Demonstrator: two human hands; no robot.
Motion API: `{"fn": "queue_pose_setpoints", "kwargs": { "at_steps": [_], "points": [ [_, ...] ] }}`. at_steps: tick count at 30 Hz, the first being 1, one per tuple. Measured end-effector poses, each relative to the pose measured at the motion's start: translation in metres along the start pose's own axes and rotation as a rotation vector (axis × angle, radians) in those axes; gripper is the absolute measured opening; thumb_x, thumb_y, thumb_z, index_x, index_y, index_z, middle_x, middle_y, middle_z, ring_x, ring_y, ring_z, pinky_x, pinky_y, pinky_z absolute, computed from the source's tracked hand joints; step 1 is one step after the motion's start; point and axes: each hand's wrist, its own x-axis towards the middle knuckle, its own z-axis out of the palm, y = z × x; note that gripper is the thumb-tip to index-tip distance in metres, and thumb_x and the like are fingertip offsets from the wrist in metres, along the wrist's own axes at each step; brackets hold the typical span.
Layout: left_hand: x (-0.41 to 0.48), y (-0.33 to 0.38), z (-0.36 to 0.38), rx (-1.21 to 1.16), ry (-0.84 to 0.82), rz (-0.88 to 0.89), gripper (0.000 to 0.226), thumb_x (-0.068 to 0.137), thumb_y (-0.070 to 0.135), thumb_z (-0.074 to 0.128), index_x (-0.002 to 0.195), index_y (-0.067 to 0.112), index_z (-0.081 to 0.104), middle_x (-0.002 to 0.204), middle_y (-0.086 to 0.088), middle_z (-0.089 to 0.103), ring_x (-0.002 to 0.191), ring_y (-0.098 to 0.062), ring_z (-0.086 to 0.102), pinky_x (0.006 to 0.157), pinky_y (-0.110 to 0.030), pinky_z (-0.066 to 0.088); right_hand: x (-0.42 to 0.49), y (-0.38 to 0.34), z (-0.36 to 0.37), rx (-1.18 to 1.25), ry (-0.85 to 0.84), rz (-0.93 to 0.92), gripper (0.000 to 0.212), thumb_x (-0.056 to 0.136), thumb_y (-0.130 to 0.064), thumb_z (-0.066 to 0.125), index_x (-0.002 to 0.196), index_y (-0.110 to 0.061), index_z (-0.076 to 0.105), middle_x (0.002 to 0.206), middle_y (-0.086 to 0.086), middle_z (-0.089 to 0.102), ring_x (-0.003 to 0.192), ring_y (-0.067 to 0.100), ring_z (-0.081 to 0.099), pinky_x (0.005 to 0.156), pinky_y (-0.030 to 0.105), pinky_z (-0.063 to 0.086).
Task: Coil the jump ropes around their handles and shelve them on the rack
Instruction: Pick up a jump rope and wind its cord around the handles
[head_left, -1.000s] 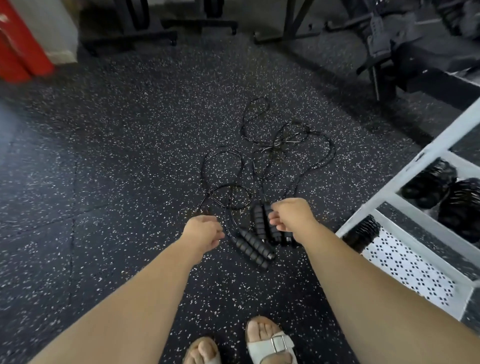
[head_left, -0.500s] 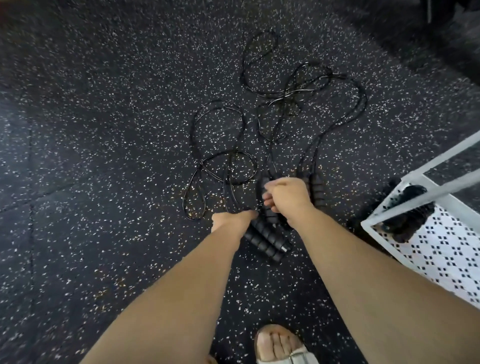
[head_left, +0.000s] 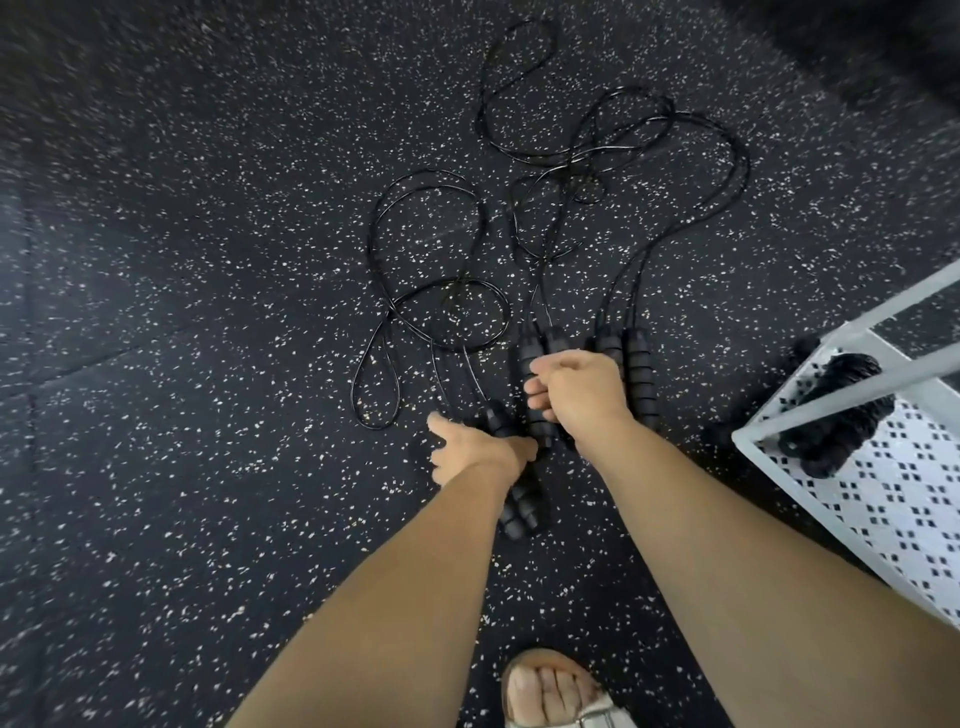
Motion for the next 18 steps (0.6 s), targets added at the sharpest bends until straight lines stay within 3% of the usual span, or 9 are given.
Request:
{"fn": "queue_pose_setpoints", "kwargs": {
  "at_steps": [3,6,9,14,18],
  "points": [
    [0.004,-0.016,-0.011,0.26,0.094,0.132,0.114,0.072,0.032,0.082,0.15,0.025,-0.001,0.143,-0.013,0.035,0.132,-0.031,0.035,0.101,-0.045,0.041,-0.002,0.003,0.0,-0.002,-0.004,0.007,0.022,0.092,-0.003,0.049,0.087,-0.013,0.067,0.074,0.003,0.068,0.054,0.01,0.058,0.054,0.022,0.047],
    [0.016,-0.041,-0.033,0.433,0.212,0.246,0.105,0.076,0.029,0.079,0.149,0.024,0.003,0.143,-0.011,0.035,0.133,-0.03,0.034,0.102,-0.046,0.039,-0.003,0.006,-0.001,-0.013,-0.001,0.015,0.024,0.092,-0.001,0.048,0.083,-0.015,0.066,0.074,0.003,0.068,0.054,0.01,0.058,0.05,0.019,0.046],
    [0.026,-0.063,-0.052,0.486,0.245,0.293,0.102,0.078,0.028,0.076,0.151,0.02,0.005,0.148,-0.01,0.031,0.136,-0.031,0.029,0.109,-0.048,0.032,-0.004,0.009,0.0,-0.03,-0.003,0.017,0.023,0.092,-0.001,0.048,0.084,-0.013,0.067,0.073,0.004,0.068,0.054,0.011,0.058,0.052,0.02,0.047],
    [0.028,-0.074,-0.061,0.488,0.29,0.328,0.123,0.07,0.049,0.082,0.154,0.017,-0.002,0.158,-0.01,0.013,0.144,-0.031,0.017,0.116,-0.048,0.022,-0.008,0.011,0.009,-0.033,-0.022,0.009,0.021,0.091,-0.004,0.05,0.086,-0.014,0.068,0.072,0.002,0.068,0.054,0.01,0.06,0.055,0.021,0.048],
    [0.032,-0.075,-0.063,0.51,0.316,0.398,0.121,0.071,0.056,0.08,0.154,0.014,0.003,0.157,-0.01,0.017,0.145,-0.03,0.017,0.116,-0.046,0.022,-0.01,0.01,0.012,-0.023,-0.039,0.008,0.021,0.092,-0.004,0.051,0.085,-0.014,0.067,0.073,0.003,0.067,0.055,0.01,0.058,0.05,0.018,0.045]
  ]
}}
